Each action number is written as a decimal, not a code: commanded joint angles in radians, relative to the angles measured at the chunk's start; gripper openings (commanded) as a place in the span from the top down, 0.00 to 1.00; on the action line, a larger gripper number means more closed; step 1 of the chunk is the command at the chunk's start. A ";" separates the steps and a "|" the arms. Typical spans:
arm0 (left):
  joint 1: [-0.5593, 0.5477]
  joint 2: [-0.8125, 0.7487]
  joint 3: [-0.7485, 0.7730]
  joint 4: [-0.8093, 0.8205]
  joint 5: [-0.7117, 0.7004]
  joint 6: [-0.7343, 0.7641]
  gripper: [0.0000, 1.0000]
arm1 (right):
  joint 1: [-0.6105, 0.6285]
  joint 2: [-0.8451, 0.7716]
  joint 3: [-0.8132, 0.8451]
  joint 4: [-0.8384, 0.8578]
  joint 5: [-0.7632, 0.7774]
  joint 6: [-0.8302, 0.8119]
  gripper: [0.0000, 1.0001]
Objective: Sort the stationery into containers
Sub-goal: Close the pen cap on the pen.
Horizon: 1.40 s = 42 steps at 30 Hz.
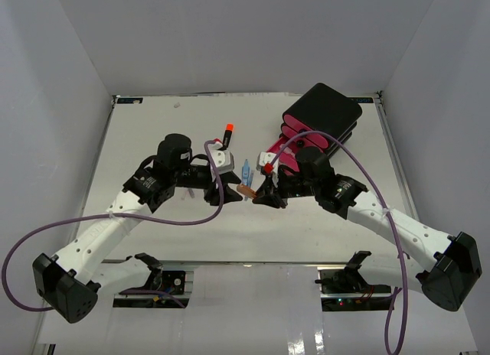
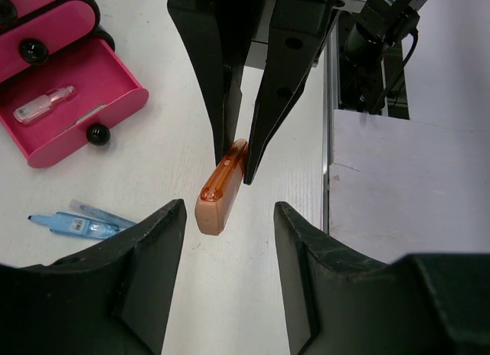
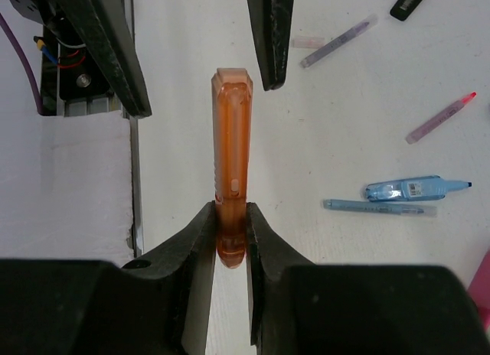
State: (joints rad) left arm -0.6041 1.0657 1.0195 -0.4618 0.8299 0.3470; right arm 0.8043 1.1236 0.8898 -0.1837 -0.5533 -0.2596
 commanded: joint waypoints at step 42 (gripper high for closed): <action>0.004 0.069 0.008 0.057 0.086 -0.072 0.70 | -0.004 -0.027 0.003 0.021 -0.005 -0.023 0.92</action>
State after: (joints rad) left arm -0.6022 1.1591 1.0294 -0.4171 0.9020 0.2783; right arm 0.8047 1.1198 0.8867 -0.1841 -0.5652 -0.2771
